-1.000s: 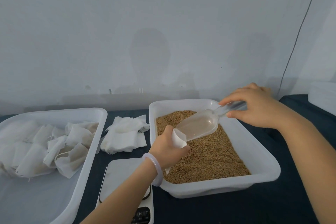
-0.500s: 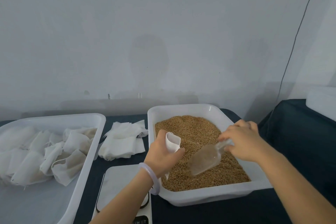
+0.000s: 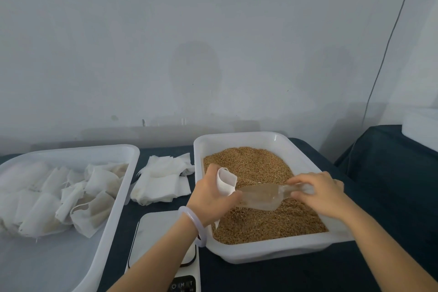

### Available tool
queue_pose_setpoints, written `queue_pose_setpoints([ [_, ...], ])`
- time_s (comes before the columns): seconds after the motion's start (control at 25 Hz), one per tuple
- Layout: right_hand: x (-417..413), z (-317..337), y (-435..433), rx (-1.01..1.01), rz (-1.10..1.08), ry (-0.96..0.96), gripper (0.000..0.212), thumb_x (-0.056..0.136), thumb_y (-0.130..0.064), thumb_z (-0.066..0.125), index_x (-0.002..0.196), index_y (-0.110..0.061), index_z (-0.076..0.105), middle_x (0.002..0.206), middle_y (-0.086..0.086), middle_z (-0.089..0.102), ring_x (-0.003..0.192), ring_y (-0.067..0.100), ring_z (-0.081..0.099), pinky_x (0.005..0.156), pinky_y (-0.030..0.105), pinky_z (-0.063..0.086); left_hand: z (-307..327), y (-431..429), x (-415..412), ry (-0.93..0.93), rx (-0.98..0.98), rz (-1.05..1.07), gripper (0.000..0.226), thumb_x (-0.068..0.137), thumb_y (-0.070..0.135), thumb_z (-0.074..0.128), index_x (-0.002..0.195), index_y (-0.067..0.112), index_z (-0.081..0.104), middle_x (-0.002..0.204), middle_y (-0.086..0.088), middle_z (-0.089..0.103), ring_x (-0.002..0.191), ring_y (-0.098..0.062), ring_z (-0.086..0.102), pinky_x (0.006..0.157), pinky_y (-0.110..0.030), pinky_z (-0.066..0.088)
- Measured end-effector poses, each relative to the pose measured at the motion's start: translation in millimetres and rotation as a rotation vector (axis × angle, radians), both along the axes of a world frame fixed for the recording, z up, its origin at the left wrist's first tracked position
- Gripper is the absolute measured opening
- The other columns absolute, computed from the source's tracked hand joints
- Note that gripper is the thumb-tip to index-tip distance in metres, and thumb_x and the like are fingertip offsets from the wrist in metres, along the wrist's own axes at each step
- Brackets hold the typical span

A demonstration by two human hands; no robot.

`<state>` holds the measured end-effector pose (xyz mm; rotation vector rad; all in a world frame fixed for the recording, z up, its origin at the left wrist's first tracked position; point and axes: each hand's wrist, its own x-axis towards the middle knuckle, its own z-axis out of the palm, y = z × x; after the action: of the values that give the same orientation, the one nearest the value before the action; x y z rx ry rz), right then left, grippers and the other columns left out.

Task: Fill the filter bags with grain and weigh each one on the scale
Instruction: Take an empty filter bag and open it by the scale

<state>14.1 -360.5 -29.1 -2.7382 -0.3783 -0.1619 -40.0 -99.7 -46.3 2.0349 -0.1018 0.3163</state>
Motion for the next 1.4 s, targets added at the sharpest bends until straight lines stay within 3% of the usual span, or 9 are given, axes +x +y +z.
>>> queue_pose_setpoints([
  [0.16, 1.9, 24.6, -8.4, 0.248, 0.065, 0.017, 0.026, 0.085, -0.027, 0.068, 0.096, -0.048, 0.058, 0.097, -0.027, 0.057, 0.114, 0.012, 0.048, 0.099, 0.035, 0.028, 0.0, -1.2, 3.6, 0.047, 0.045, -0.012, 0.037, 0.074, 0.031, 0.073, 0.098, 0.031, 0.045, 0.09, 0.006, 0.057, 0.07, -0.006, 0.058, 0.047, -0.008, 0.042],
  [0.32, 2.7, 54.9, -9.3, 0.323, 0.123, 0.003, 0.025, 0.084, -0.024, 0.068, 0.096, -0.045, 0.062, 0.102, -0.025, 0.06, 0.109, 0.006, 0.051, 0.101, 0.035, 0.033, -0.5, -2.0, 6.4, 0.075, 0.081, 0.02, 0.038, 0.074, 0.034, 0.073, 0.102, 0.026, 0.048, 0.09, 0.006, 0.058, 0.073, -0.007, 0.059, 0.049, -0.01, 0.043],
  [0.44, -1.8, 74.0, -4.9, 0.28, 0.184, -0.008, 0.025, 0.084, -0.023, 0.069, 0.101, -0.041, 0.065, 0.108, -0.02, 0.063, 0.114, 0.008, 0.052, 0.105, 0.036, 0.034, -0.3, -1.8, 7.5, 0.08, 0.086, 0.021, 0.039, 0.074, 0.035, 0.073, 0.103, 0.023, 0.049, 0.091, 0.005, 0.06, 0.076, -0.008, 0.06, 0.055, -0.014, 0.046],
  [0.56, -9.8, 92.2, 5.1, 0.142, 0.213, -0.121, 0.027, 0.082, -0.027, 0.07, 0.099, -0.046, 0.062, 0.101, -0.025, 0.06, 0.115, 0.01, 0.045, 0.107, 0.039, 0.026, -0.7, -2.7, 7.0, 0.09, 0.105, 0.019, 0.041, 0.074, 0.037, 0.073, 0.102, 0.022, 0.047, 0.089, 0.007, 0.058, 0.074, -0.006, 0.058, 0.055, -0.014, 0.047],
  [0.84, -17.9, 126.0, 35.5, -0.233, 0.243, -0.423, 0.026, 0.084, -0.037, 0.064, 0.108, -0.048, 0.062, 0.099, -0.022, 0.052, 0.106, 0.006, 0.03, 0.092, 0.03, 0.01, -2.0, -5.0, 4.7, 0.096, 0.173, 0.035, 0.042, 0.072, 0.043, 0.073, 0.098, 0.024, 0.045, 0.088, 0.009, 0.056, 0.075, -0.007, 0.058, 0.062, -0.023, 0.05],
  [1.08, -21.0, 129.4, 41.8, -0.269, 0.26, -0.459, 0.028, 0.084, -0.038, 0.064, 0.11, -0.047, 0.062, 0.101, -0.023, 0.052, 0.11, 0.005, 0.029, 0.095, 0.03, 0.008, 0.1, -4.5, -0.3, 0.081, 0.14, 0.027, 0.037, 0.072, 0.043, 0.073, 0.088, 0.032, 0.042, 0.088, 0.014, 0.055, 0.075, -0.001, 0.057, 0.06, -0.018, 0.046],
  [1.28, -20.4, 129.9, 37.3, -0.254, 0.25, -0.418, 0.028, 0.084, -0.036, 0.064, 0.11, -0.047, 0.061, 0.1, -0.025, 0.049, 0.111, 0.006, 0.029, 0.097, 0.031, 0.009, -1.0, -4.9, -0.6, 0.082, 0.143, 0.028, 0.041, 0.076, 0.042, 0.07, 0.104, 0.023, 0.046, 0.092, 0.011, 0.055, 0.081, -0.007, 0.058, 0.067, -0.025, 0.052],
  [1.4, -18.7, 126.3, 30.6, -0.209, 0.262, -0.403, 0.027, 0.082, -0.036, 0.066, 0.105, -0.05, 0.061, 0.097, -0.025, 0.051, 0.109, 0.007, 0.031, 0.094, 0.029, 0.01, -0.4, -3.8, -1.9, 0.096, 0.095, 0.006, 0.038, 0.078, 0.036, 0.071, 0.104, 0.019, 0.049, 0.092, 0.007, 0.057, 0.08, -0.011, 0.059, 0.067, -0.026, 0.053],
])
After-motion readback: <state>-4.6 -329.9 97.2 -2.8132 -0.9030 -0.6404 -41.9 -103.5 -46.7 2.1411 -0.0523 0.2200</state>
